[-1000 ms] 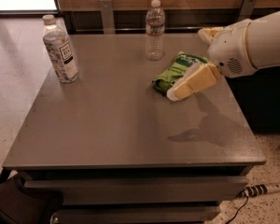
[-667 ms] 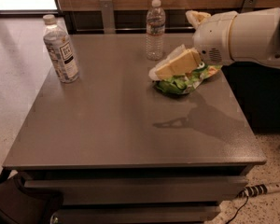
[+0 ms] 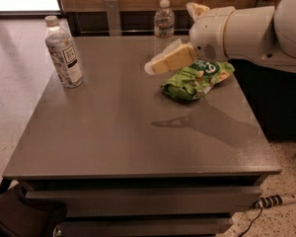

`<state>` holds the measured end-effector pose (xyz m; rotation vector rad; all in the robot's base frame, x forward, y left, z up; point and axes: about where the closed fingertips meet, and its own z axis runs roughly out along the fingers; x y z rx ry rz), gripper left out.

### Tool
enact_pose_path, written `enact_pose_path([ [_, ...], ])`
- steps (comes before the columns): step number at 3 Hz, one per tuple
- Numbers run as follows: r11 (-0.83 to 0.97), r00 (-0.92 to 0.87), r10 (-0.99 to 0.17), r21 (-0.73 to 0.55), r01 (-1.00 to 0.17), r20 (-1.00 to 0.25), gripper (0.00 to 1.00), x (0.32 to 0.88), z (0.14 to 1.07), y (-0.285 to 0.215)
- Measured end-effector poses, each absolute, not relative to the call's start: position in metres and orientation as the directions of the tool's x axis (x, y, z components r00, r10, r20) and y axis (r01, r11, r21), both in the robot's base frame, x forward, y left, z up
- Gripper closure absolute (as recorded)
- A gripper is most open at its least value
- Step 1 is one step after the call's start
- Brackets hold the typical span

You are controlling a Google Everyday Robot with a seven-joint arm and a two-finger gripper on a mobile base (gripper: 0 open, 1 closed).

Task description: Knock blue plastic bottle over

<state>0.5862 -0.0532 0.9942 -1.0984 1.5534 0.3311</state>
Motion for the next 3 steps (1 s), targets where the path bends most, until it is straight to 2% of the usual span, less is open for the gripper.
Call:
enact_pose_path([
  [2,0.509,0.113,-0.314,-0.268,-0.818,-0.943,0.00,0.649,0.964,0.014],
  [3,0.499,0.107,-0.281,-0.240,-0.833,-0.954,0.00,0.666,0.951,0.036],
])
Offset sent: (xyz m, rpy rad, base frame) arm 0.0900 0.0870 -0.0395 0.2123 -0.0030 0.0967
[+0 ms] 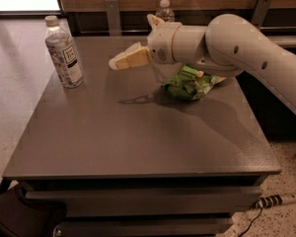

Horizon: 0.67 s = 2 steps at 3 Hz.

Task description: Knock blue plastic bottle over

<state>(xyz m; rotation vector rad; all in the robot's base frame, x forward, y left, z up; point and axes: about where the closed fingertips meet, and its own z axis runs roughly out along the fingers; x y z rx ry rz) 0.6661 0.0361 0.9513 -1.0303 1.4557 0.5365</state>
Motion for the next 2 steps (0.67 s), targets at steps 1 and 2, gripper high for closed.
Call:
enact_pose_path([
  [1,0.471,0.097,-0.260,-0.214,-0.856,-0.961,0.00,0.673,0.939,0.069],
  [2,0.432,0.076,-0.229,-0.171,-0.885,-0.970,0.00,0.672,0.929,0.122],
])
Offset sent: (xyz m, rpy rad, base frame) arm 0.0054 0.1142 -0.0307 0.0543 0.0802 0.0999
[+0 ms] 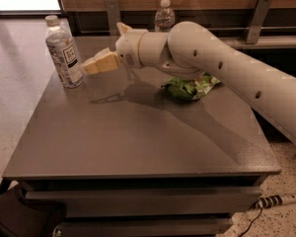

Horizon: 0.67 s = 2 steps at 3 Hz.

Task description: Knock blue plastic bottle over

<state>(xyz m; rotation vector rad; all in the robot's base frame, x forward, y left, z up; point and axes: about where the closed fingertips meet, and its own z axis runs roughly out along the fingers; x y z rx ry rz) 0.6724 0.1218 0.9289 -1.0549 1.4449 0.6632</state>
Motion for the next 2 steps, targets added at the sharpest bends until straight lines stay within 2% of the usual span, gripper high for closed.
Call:
enact_pose_path([
  [2,0.381,0.054,-0.155,-0.110,-0.918,-0.986,0.00,0.681,0.921,0.178],
])
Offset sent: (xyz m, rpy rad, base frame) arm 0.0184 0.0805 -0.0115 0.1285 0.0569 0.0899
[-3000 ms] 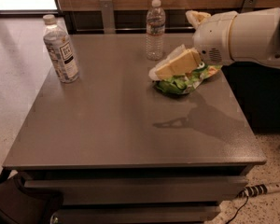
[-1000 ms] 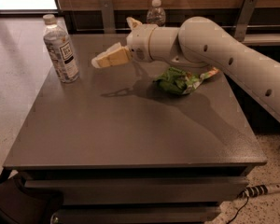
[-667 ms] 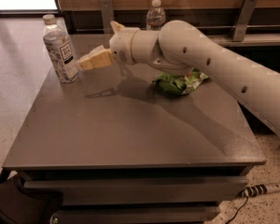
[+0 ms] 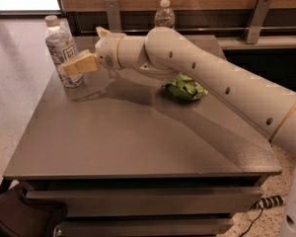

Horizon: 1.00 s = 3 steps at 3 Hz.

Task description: Knock blue plastic bottle over

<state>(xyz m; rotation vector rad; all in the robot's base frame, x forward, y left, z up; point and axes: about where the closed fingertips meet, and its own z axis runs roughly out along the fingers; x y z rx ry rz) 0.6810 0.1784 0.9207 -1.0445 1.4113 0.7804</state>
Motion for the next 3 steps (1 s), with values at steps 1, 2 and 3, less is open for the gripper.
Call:
enact_pose_path([
  [1,0.363,0.041,-0.112,-0.079,-0.928,-0.993,0.02,0.685,0.919,0.200],
  [2,0.370,0.038,-0.091,-0.070,-0.926,-0.995,0.25,0.686,0.918,0.209],
  [3,0.368,0.038,-0.089,-0.069,-0.927,-0.995,0.48,0.685,0.919,0.211],
])
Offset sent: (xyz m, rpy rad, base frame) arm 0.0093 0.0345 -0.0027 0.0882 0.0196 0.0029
